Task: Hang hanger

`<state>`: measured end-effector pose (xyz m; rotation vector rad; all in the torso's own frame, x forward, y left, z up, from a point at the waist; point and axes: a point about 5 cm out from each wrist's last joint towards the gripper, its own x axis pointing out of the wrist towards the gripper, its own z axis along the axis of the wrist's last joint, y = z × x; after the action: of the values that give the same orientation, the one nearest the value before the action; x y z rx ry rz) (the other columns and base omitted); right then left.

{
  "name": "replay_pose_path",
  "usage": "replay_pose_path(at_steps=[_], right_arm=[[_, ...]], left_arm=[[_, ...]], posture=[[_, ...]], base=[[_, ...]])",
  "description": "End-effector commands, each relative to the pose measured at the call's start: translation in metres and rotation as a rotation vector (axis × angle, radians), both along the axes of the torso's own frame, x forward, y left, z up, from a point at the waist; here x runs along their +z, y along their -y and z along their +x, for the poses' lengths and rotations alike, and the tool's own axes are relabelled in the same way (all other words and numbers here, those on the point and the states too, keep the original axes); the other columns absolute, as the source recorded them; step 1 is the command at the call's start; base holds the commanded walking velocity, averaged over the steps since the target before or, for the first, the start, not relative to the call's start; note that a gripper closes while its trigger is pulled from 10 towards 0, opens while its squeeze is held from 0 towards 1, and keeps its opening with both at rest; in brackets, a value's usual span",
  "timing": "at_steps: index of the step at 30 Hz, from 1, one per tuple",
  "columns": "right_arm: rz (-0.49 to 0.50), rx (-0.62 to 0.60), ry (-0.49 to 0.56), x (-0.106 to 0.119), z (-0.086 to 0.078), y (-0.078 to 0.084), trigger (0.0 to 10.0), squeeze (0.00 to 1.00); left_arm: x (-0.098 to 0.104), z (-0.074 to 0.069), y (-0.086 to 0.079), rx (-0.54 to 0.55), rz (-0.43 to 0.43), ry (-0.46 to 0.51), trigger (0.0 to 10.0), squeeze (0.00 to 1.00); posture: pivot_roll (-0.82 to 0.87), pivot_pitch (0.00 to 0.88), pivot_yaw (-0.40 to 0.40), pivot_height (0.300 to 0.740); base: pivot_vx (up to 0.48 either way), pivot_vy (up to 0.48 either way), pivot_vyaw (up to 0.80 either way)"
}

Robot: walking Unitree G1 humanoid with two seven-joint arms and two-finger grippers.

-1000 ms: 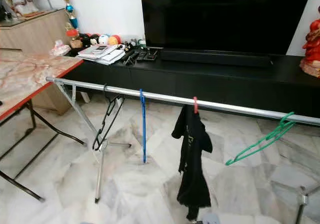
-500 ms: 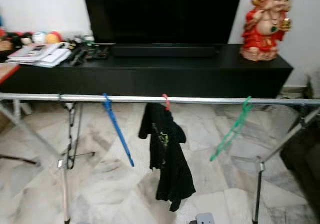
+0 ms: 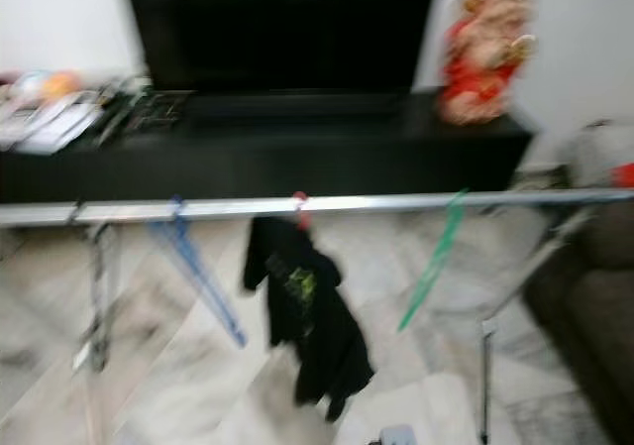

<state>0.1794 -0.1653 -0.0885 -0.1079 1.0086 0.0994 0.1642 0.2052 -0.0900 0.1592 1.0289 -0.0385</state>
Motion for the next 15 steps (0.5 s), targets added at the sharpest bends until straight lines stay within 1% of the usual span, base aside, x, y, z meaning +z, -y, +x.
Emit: replay_pose_path(at_steps=[1, 3, 10, 11, 14, 15], right_arm=[[0.002, 0.001, -0.016, -0.0021, -0.0043, -0.0004, 10.0, 0.0], [0.003, 0.002, -0.017, -0.0023, -0.0048, -0.0005, 10.0, 0.0], [0.005, 0.001, -0.019, -0.0025, -0.0052, -0.0009, 10.0, 0.0], [0.005, 0.001, -0.019, -0.0025, -0.0051, -0.0009, 10.0, 0.0], [0.006, -0.002, -0.017, -0.0022, -0.0046, -0.0009, 10.0, 0.0], [0.006, -0.003, -0.016, -0.0021, -0.0042, -0.001, 10.0, 0.0]], left_arm=[[-0.0043, -0.01, 0.0007, -0.015, -0.002, -0.035, 10.0, 0.0], [-0.0044, -0.0102, 0.0007, -0.013, -0.004, -0.035, 10.0, 0.0], [-0.004, -0.0093, 0.0015, -0.009, -0.011, -0.028, 10.0, 0.0], [-0.0038, -0.0087, 0.0018, -0.005, -0.013, -0.026, 10.0, 0.0], [-0.0033, -0.0075, 0.0017, 0.0, -0.012, -0.021, 10.0, 0.0], [-0.0028, -0.006, 0.0025, -0.03, -0.001, -0.018, 10.0, 0.0]], posture=[[0.03, 0.007, 0.033, 0.74], [0.03, 0.005, 0.033, 0.74], [0.03, 0.006, 0.034, 0.74], [0.03, 0.012, 0.035, 0.74], [0.03, 0.016, 0.034, 0.74], [0.03, 0.02, 0.034, 0.74]], base=[[0.0, 0.0, 0.0], [0.0, 0.0, -0.8], [0.0, 0.0, 0.0], [0.0, 0.0, -0.8], [0.0, 0.0, 0.0], [0.0, 0.0, 0.0]])
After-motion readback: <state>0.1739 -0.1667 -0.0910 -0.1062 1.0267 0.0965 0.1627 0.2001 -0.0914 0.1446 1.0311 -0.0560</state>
